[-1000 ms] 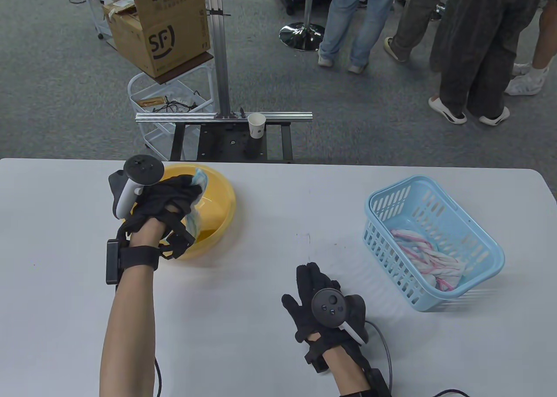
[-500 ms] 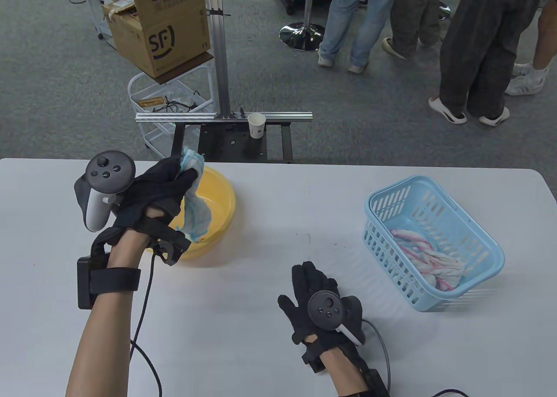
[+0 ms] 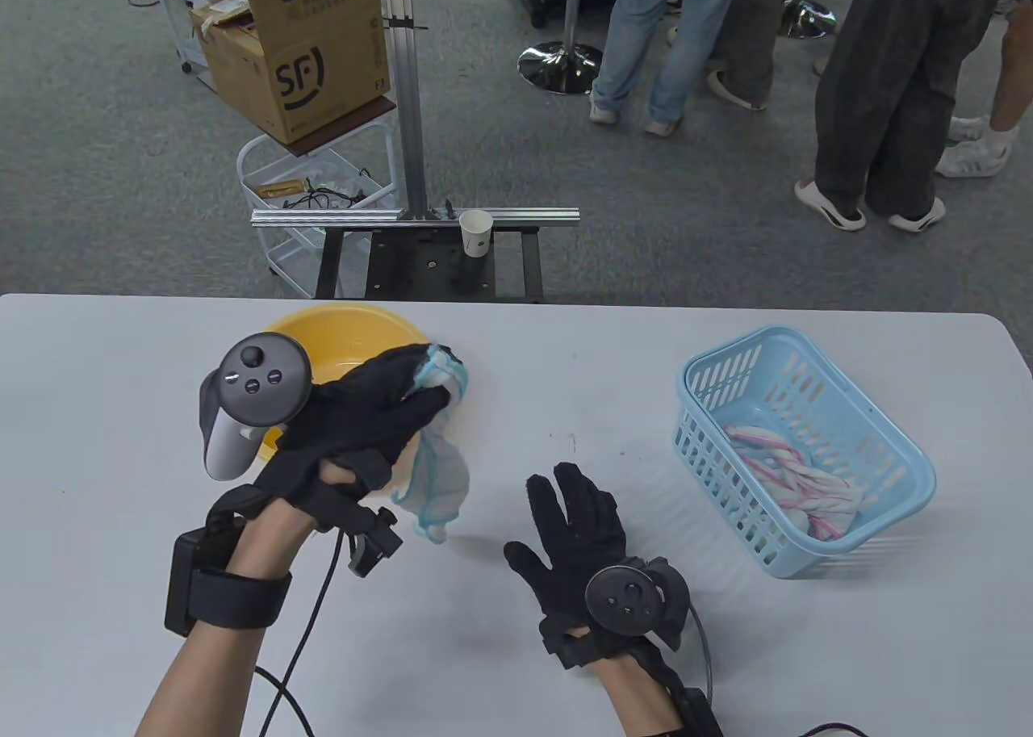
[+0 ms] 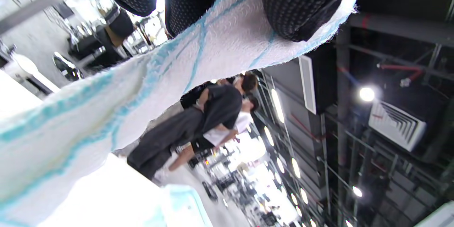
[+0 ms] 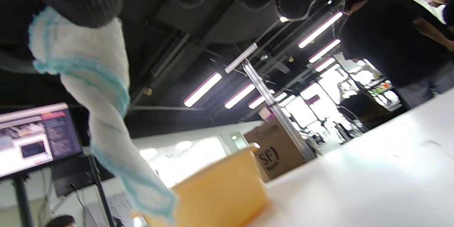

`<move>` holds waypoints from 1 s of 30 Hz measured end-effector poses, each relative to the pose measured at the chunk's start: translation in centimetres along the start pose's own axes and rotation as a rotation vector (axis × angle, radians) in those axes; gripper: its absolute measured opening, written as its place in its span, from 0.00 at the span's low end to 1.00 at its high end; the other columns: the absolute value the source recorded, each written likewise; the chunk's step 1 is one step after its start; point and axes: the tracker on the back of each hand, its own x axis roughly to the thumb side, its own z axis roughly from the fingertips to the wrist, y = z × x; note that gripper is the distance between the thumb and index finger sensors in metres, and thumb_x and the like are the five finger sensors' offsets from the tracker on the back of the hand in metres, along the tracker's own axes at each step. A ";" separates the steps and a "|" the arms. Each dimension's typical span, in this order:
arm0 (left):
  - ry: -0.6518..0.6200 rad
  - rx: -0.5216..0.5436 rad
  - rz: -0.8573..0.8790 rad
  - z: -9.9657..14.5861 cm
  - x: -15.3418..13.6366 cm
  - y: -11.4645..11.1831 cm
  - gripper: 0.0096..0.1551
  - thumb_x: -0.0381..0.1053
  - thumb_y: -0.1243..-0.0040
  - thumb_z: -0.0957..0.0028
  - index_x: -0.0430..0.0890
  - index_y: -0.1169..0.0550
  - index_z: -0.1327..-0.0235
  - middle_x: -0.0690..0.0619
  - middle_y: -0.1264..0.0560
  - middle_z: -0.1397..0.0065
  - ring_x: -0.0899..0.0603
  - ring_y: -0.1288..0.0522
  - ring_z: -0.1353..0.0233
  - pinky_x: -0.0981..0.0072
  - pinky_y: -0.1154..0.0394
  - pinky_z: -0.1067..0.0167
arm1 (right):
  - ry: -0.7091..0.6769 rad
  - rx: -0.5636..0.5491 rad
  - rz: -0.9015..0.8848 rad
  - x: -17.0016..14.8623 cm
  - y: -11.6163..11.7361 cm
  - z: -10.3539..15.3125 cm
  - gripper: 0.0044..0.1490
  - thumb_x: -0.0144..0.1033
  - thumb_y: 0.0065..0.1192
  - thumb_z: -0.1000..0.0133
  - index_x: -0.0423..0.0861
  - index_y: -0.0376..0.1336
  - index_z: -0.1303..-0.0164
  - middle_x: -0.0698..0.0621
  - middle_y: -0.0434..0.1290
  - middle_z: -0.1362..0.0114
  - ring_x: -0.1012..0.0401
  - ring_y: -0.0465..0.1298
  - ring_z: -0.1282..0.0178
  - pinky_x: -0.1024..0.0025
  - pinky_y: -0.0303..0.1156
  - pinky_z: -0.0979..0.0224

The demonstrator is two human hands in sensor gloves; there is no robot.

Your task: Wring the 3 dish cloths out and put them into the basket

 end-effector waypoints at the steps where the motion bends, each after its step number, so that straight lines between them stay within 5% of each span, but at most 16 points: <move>1: -0.008 -0.030 0.011 0.0 0.0 -1.0 0.26 0.54 0.36 0.48 0.56 0.20 0.35 0.57 0.29 0.23 0.41 0.31 0.21 0.39 0.37 0.24 | -0.026 -0.013 -0.027 0.3 -0.1 0.0 0.51 0.70 0.54 0.47 0.58 0.44 0.19 0.39 0.48 0.15 0.36 0.56 0.19 0.29 0.51 0.24; 9: -0.059 -0.247 0.065 0.0 0.1 -7.6 0.26 0.52 0.35 0.48 0.56 0.20 0.35 0.57 0.30 0.23 0.41 0.31 0.21 0.38 0.37 0.24 | -0.042 -0.017 -0.215 1.6 0.1 -0.2 0.61 0.65 0.65 0.48 0.49 0.37 0.20 0.44 0.54 0.18 0.38 0.59 0.21 0.30 0.52 0.24; 14: -0.095 -0.323 0.099 0.8 0.3 -9.8 0.26 0.52 0.35 0.48 0.56 0.20 0.34 0.56 0.30 0.22 0.40 0.32 0.20 0.37 0.40 0.23 | 0.068 -0.076 -0.265 0.5 -0.2 -0.2 0.49 0.51 0.70 0.46 0.43 0.50 0.23 0.43 0.73 0.34 0.42 0.73 0.33 0.35 0.62 0.27; 20: -0.127 -0.309 0.084 2.7 -0.6 -10.2 0.26 0.51 0.35 0.47 0.56 0.20 0.34 0.57 0.31 0.21 0.40 0.35 0.18 0.36 0.42 0.22 | 0.280 -0.179 -0.369 -2.2 -1.2 0.2 0.37 0.52 0.68 0.45 0.40 0.67 0.34 0.45 0.83 0.51 0.45 0.83 0.48 0.39 0.72 0.35; 24: -0.088 -0.285 0.130 4.0 -3.1 -10.0 0.26 0.51 0.35 0.46 0.56 0.20 0.33 0.57 0.33 0.20 0.40 0.37 0.16 0.35 0.44 0.21 | 0.419 -0.222 -0.538 -3.7 -1.1 0.6 0.39 0.58 0.65 0.45 0.39 0.68 0.36 0.44 0.85 0.52 0.44 0.84 0.48 0.38 0.72 0.36; 30: 0.070 -0.196 0.148 4.8 -9.4 -9.7 0.26 0.51 0.35 0.46 0.57 0.20 0.32 0.56 0.33 0.20 0.39 0.37 0.17 0.35 0.44 0.22 | 0.541 -0.236 -0.770 -5.3 -0.7 0.9 0.36 0.47 0.68 0.44 0.36 0.65 0.34 0.44 0.84 0.49 0.44 0.84 0.46 0.40 0.72 0.35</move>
